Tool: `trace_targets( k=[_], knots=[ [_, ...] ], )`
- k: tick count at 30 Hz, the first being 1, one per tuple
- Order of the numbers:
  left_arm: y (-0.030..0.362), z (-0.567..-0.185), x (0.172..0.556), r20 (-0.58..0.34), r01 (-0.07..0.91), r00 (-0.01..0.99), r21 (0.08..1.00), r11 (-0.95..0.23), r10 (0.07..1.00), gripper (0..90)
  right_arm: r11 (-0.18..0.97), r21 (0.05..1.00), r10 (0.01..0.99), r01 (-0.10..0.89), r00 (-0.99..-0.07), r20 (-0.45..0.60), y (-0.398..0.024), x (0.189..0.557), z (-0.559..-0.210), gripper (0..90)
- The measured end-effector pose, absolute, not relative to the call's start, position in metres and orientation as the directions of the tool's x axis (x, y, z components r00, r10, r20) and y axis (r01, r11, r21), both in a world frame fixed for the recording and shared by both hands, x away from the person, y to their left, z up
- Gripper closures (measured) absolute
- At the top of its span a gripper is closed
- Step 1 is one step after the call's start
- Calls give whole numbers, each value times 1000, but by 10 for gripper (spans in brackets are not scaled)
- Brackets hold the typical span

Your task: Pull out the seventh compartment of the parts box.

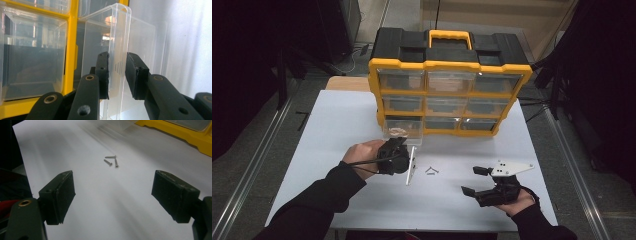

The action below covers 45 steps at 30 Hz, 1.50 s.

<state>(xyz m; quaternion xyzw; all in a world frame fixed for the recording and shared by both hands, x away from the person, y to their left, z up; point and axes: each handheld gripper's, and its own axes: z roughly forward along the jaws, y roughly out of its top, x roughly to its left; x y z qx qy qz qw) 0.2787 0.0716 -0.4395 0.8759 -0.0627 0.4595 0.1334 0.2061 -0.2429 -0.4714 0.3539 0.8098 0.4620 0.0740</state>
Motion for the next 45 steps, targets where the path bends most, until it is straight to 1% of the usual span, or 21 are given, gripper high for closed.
trace_targets(
  k=[2,4,11,12,14,15,18,19,20,22,23,24,27,28,29,31,32,34,38,42,45],
  knots=[
    [71,-440,278,822,-232,570,180,-956,17,725,323,800,642,505,-739,207,-243,206,-471,198],
    [71,-439,278,810,-229,586,208,-951,35,724,323,800,641,505,-739,207,-243,206,-471,198],
    [72,-437,279,801,-223,598,207,-952,34,715,322,801,642,505,-738,207,-243,206,-471,199],
    [72,-437,279,794,-216,607,212,-953,39,659,322,801,641,505,-739,207,-243,206,-471,198],
    [72,-439,280,790,-209,611,211,-955,40,582,322,800,642,506,-738,208,-243,206,-471,199],
    [72,-439,281,785,-208,618,214,-955,41,557,322,801,643,505,-738,207,-243,206,-471,198],
    [73,-440,280,777,-206,627,235,-950,56,555,323,801,640,505,-739,208,-243,206,-472,198],
    [73,-439,280,776,-208,628,239,-949,58,518,322,800,640,506,-739,209,-243,206,-472,198],
    [73,-438,280,774,-205,631,238,-949,58,451,322,800,639,506,-740,210,-243,206,-472,198],
    [74,-437,281,764,-202,643,241,-949,57,445,324,800,639,505,-740,209,-243,206,-472,199],
    [75,-437,281,760,-200,647,248,-948,62,424,323,801,637,504,-741,210,-243,206,-472,198],
    [75,-436,282,753,-190,654,257,-948,73,349,323,801,638,504,-741,209,-243,206,-472,198],
    [76,-433,283,731,-181,676,286,-941,92,301,325,800,638,504,-742,208,-243,206,-472,198],
    [77,-433,283,716,-168,690,300,-939,105,221,325,800,637,504,-742,208,-243,206,-472,198],
    [77,-433,284,703,-158,701,312,-937,116,199,325,800,637,504,-742,208,-243,206,-472,198],
    [78,-432,285,682,-151,722,322,-935,118,188,327,799,638,504,-742,207,-243,207,-472,198],
    [78,-432,285,668,-139,734,326,-935,124,148,327,799,638,504,-742,207,-243,207,-472,198],
    [79,-430,285,644,-130,755,334,-933,125,139,327,799,638,504,-742,207,-243,207,-472,198],
    [82,-428,285,588,-118,795,393,-912,150,139,328,799,637,504,-742,207,-243,207,-472,198],
    [84,-425,285,584,-134,799,408,-903,146,138,327,799,638,504,-742,207,-243,207,-472,198],
    [85,-424,284,564,-128,809,444,-887,165,138,329,799,637,504,-743,206,-242,207,-472,198]
  ],
)
